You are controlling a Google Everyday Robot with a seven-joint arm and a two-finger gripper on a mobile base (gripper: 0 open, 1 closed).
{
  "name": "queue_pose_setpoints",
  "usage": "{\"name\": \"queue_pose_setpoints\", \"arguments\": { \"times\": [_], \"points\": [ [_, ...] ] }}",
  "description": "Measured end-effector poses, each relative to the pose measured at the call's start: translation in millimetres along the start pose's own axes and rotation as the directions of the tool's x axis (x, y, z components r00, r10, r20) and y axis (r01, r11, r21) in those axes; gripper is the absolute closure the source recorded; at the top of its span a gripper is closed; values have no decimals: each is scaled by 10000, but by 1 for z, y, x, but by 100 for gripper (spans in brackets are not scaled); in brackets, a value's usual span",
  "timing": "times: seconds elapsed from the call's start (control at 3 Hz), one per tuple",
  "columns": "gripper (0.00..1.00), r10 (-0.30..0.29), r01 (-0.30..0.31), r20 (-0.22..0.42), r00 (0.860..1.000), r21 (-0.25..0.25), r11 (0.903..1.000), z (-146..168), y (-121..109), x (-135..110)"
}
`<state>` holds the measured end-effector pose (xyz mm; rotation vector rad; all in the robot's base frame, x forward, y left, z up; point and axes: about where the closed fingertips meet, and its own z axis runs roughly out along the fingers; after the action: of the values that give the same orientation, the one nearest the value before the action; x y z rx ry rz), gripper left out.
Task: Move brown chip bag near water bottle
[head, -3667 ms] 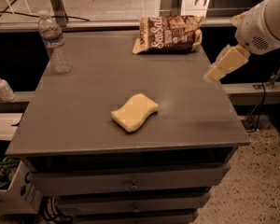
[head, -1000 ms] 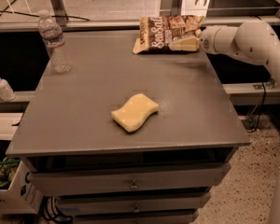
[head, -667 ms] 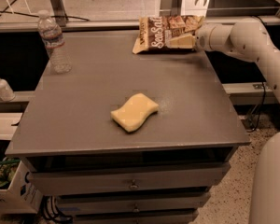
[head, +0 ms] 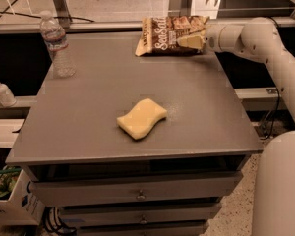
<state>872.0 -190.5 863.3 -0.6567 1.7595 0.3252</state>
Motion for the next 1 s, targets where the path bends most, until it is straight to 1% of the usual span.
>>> {"name": "queue_pose_setpoints", "arguments": {
  "times": [0.33, 0.67, 1.0],
  "points": [
    [65, -12, 11, -1, 10000, -217, 9998, -7, 6, -6],
    [88, -46, 34, -155, 9999, -756, 9971, -15, 28, -17],
    [100, 17, -23, -51, 10000, -1266, 9920, -31, 60, -36]
  ]
}}
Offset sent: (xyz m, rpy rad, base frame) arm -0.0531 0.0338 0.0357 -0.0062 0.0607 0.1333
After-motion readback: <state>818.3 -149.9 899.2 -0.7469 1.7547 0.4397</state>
